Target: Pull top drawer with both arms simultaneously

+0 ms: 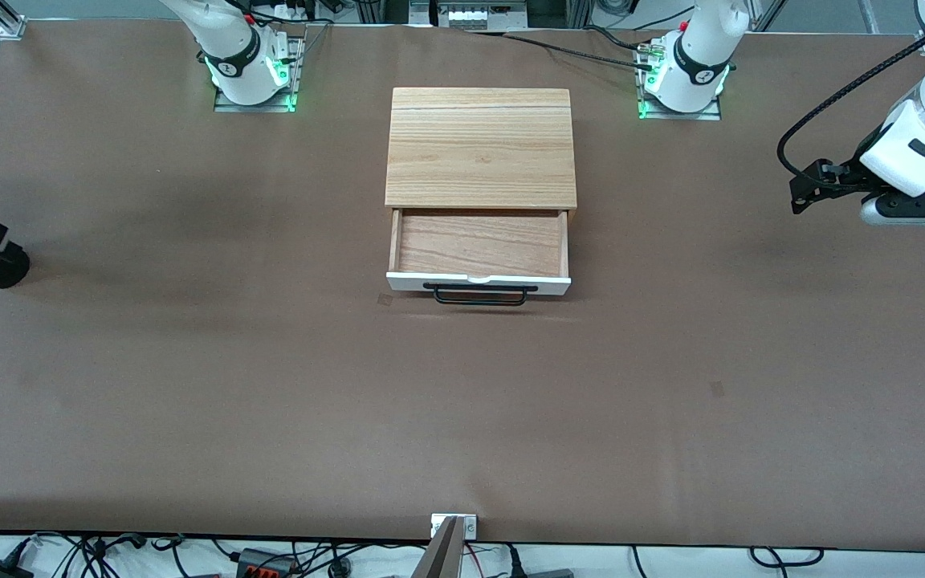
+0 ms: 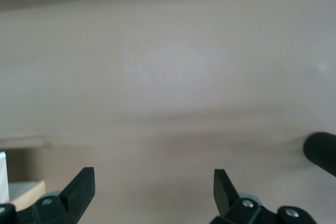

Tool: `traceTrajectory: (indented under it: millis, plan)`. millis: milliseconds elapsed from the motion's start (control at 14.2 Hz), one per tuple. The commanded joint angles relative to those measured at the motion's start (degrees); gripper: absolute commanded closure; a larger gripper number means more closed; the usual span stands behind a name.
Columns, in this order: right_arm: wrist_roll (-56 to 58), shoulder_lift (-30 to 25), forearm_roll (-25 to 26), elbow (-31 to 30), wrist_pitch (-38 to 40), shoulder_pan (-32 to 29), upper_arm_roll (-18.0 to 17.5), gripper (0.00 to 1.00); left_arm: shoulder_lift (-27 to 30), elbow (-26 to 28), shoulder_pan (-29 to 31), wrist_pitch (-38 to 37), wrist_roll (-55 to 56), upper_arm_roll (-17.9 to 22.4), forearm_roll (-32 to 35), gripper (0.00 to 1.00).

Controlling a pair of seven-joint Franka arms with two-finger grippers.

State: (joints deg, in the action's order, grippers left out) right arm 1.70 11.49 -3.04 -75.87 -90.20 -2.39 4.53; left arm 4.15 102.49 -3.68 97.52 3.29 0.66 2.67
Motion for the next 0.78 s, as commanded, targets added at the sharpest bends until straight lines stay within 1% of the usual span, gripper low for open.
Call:
traceTrajectory:
  millis: [0, 71, 141, 212, 283, 424, 495, 707]
  plan:
    - [-0.9, -1.5, 4.8, -3.2, 1.3, 1.0, -2.0, 0.00, 0.3, 0.0, -0.6, -0.7, 0.1, 0.5, -1.4, 0.00]
    - [-1.2, -1.6, 5.0, -3.8, 1.2, 1.2, -2.0, 0.00, 0.4, -0.2, -0.7, -0.8, 0.7, 0.3, -1.4, 0.00]
    - [-1.3, -1.8, 5.0, -4.6, 1.2, 1.3, -2.0, 0.00, 0.2, -1.7, -1.2, -2.0, 0.6, 0.3, -1.4, 0.00]
    - [-1.3, -3.1, 5.0, -6.9, 0.6, 1.3, -2.0, 0.00, -0.6, -2.5, -1.5, -3.9, 0.1, 0.2, -1.4, 0.00]
    - [-1.4, -4.8, 4.9, -9.9, -0.8, 1.3, -2.0, 0.00, -1.2, -3.7, -1.6, -5.5, 0.1, 0.2, -1.4, 0.00]
    - [-1.4, -10.2, 4.8, -18.6, -6.0, 1.3, -2.0, 0.00, -1.3, -4.1, -1.6, -6.2, 0.1, 0.2, -1.4, 0.00]
    - [-1.4, -11.8, 4.8, -21.0, -6.9, 1.3, -2.0, 0.00, -1.3, -4.1, -1.6, -6.2, 0.0, 0.2, -1.4, 0.00]
    - [-1.4, -12.2, 4.9, -20.9, -6.5, 1.3, -2.1, 0.00, -1.5, -4.1, -1.6, -6.1, 0.1, 0.2, -1.4, 0.00]
